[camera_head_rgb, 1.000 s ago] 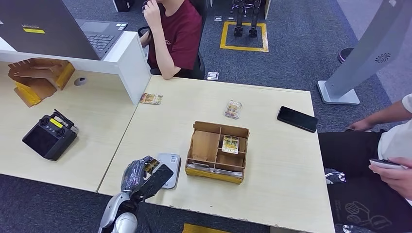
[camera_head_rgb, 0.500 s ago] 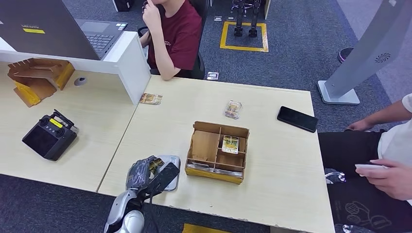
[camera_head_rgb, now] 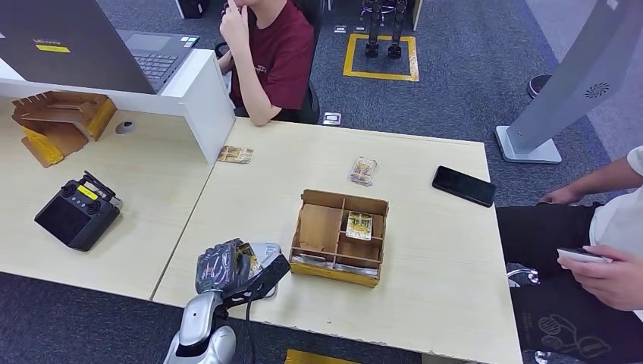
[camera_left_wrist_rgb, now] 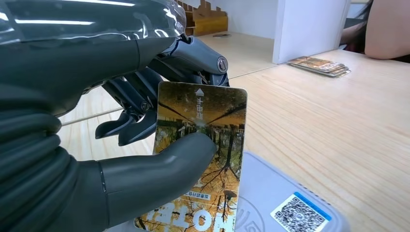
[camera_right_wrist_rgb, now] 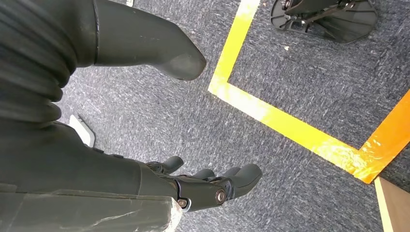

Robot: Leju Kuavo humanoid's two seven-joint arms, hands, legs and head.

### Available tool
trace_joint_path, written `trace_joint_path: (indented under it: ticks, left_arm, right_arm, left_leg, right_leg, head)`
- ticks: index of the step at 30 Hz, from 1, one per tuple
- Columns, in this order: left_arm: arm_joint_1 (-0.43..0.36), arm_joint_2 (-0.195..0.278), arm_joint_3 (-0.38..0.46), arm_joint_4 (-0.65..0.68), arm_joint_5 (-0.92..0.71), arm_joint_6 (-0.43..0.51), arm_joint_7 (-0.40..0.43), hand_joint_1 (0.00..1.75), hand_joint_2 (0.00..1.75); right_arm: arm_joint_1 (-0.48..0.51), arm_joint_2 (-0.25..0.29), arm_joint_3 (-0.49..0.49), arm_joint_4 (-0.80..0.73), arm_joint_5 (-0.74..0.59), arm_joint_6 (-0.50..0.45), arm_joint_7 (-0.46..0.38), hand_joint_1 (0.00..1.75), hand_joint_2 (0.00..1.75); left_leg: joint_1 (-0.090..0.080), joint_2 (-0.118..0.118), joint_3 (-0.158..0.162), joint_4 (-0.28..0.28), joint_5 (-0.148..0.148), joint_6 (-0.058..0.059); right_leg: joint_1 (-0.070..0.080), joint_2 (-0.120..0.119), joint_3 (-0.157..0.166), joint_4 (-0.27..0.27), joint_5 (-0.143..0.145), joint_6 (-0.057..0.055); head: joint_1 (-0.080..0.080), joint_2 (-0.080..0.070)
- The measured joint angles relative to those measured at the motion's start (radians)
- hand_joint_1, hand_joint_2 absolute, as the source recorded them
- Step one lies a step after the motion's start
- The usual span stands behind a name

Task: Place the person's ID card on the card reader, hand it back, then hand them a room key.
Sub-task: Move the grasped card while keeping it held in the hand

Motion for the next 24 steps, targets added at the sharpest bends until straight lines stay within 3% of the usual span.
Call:
trace_joint_path:
  ticks: [9, 12, 17, 20, 24]
  left_arm:
    - [-0.005, -0.003, 0.012, 0.018, 0.003, 0.006, -0.015, 1.75, 1.75]
    - [-0.004, -0.011, 0.034, 0.02, 0.081, 0.019, -0.118, 1.75, 1.75]
    - [0.004, -0.017, 0.049, -0.036, 0.402, 0.016, -0.356, 1.75, 1.75]
    - [0.012, -0.018, 0.049, -0.132, 0.548, 0.005, -0.415, 1.75, 1.75]
    - [0.009, -0.015, 0.049, -0.259, 0.586, 0.032, -0.446, 1.75, 1.75]
  right_arm:
    - [0.0, 0.002, 0.0, -0.001, 0.004, 0.0, -0.004, 0.0, 1.75]
    - [0.0, 0.002, -0.002, -0.002, 0.013, 0.001, -0.007, 0.0, 1.75]
    - [0.0, 0.003, -0.018, -0.003, 0.035, 0.0, -0.01, 0.0, 1.75]
    - [0.0, 0.003, -0.025, -0.003, 0.048, 0.001, -0.01, 0.0, 1.75]
    - [0.0, 0.003, -0.026, -0.003, 0.068, 0.005, -0.01, 0.0, 1.75]
  left_leg:
    - [0.0, 0.0, 0.0, 0.0, 0.0, 0.0]
    - [0.0, 0.0, 0.0, 0.0, 0.0, 0.0]
    - [0.0, 0.0, 0.0, 0.0, 0.0, 0.0]
    - [0.0, 0.0, 0.0, 0.0, 0.0, 0.0]
    - [0.0, 0.0, 0.0, 0.0, 0.0, 0.0]
  right_leg:
    - [0.0, 0.0, 0.0, 0.0, 0.0, 0.0]
    - [0.0, 0.0, 0.0, 0.0, 0.0, 0.0]
    - [0.0, 0.0, 0.0, 0.0, 0.0, 0.0]
    - [0.0, 0.0, 0.0, 0.0, 0.0, 0.0]
    - [0.0, 0.0, -0.001, 0.0, 0.0, 0.0]
  head:
    - [0.0, 0.0]
    - [0.0, 0.0]
    - [0.0, 0.0]
    - [0.0, 0.0]
    - [0.0, 0.0]
